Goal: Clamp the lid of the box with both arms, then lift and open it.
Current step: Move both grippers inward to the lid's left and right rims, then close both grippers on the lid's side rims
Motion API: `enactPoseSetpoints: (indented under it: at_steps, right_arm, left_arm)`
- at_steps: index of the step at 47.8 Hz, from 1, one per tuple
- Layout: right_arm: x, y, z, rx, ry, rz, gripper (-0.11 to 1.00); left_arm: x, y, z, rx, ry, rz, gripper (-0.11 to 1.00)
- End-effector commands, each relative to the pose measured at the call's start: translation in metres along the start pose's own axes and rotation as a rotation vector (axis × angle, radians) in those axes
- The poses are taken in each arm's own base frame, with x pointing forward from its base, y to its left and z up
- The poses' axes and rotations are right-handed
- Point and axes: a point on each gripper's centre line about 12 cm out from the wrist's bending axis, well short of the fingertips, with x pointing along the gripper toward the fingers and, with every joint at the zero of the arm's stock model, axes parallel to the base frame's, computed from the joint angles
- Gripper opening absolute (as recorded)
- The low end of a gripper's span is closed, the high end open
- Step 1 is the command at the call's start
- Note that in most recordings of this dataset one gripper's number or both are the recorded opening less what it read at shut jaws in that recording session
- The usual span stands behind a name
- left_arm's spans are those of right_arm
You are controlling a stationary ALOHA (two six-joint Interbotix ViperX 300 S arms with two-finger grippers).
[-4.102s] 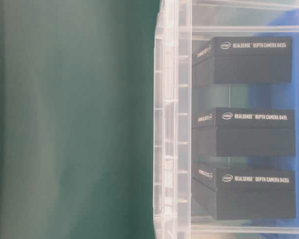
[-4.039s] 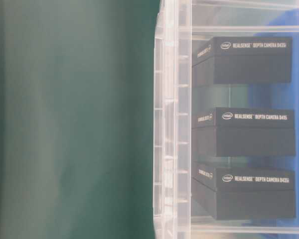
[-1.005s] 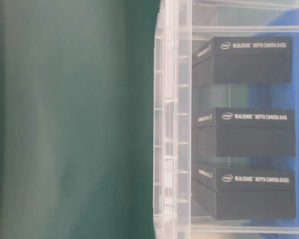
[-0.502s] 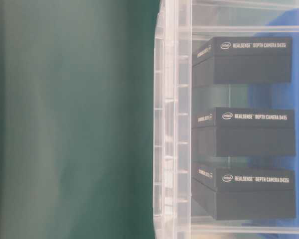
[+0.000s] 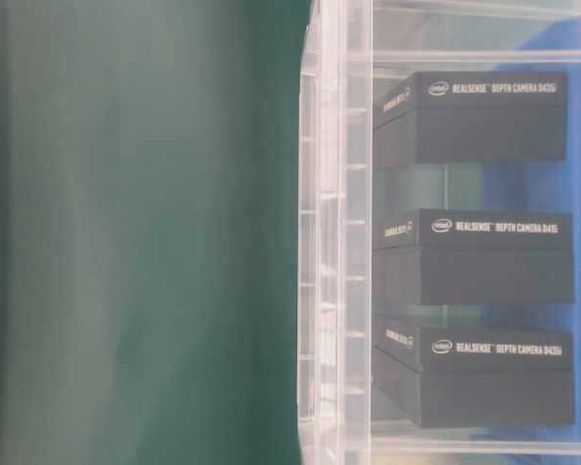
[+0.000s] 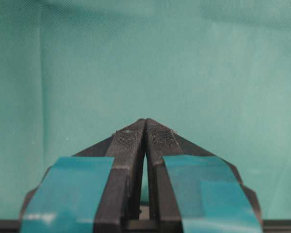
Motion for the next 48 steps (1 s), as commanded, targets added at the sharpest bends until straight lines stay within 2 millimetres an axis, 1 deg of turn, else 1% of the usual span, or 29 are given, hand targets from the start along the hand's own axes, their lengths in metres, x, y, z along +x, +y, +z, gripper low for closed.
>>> enactPoseSetpoints:
  at_steps: [1,8,16,26,36,48]
  right_arm:
    - [-0.004,-0.001,0.005,0.003,-0.027,-0.005,0.0]
    - [-0.002,-0.003,0.011,0.0,-0.042,-0.007,0.0]
    - [0.005,-0.004,0.022,-0.006,-0.029,-0.004,0.0]
    - [0.013,-0.007,0.04,-0.022,-0.029,-0.003,0.0]
    - [0.017,-0.009,0.055,-0.045,-0.053,-0.007,0.0]
    - [0.023,-0.012,0.073,-0.057,-0.065,-0.009,0.0]
  left_arm:
    - [-0.004,0.003,0.004,-0.009,-0.018,0.007,0.02]
    - [-0.002,0.009,0.006,-0.036,-0.007,0.016,0.02]
    - [0.002,0.013,0.012,-0.039,0.0,0.022,0.02]
    - [0.009,0.02,0.025,-0.034,0.006,0.028,0.02]
    - [0.019,0.034,0.039,-0.009,0.035,0.037,0.02]
    - [0.029,0.049,0.057,0.02,0.021,0.052,0.02]
